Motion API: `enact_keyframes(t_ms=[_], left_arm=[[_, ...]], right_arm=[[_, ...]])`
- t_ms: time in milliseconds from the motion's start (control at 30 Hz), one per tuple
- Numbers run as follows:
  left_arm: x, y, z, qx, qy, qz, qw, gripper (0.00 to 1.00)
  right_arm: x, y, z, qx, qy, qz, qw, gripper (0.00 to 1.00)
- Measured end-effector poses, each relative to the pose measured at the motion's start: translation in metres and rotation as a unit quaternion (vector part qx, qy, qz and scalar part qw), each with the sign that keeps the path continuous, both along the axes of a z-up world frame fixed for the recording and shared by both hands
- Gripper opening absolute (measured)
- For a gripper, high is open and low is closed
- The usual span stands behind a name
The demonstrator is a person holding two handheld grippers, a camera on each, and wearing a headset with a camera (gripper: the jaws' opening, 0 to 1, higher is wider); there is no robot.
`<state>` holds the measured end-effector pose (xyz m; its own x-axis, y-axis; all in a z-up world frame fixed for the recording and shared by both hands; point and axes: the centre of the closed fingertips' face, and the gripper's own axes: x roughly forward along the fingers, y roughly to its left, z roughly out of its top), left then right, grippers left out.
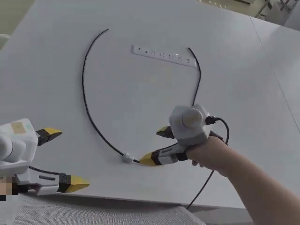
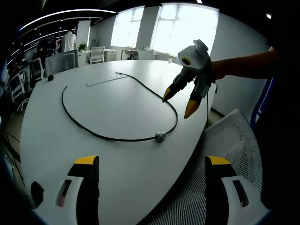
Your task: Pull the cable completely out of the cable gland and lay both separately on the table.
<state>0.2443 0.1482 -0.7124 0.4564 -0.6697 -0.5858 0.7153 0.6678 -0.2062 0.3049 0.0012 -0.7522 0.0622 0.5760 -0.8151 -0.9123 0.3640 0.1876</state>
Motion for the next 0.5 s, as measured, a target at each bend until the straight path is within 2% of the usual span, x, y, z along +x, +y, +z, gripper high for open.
enact_keyframes(t_ms=[200, 500], left_arm=[[0.000, 0.004, -0.003, 0.006, 0.001, 0.000, 1.0000, 0.94], [0.002, 0.006, -0.006, 0.003, 0.000, 0.006, 1.0000, 0.93]], right_arm=[[-0.001, 0.008, -0.013, -0.017, 0.004, 0.021, 0.9996, 0.56], [-0.006, 0.018, -0.035, -0.042, 0.017, 0.051, 0.9977, 0.48]])
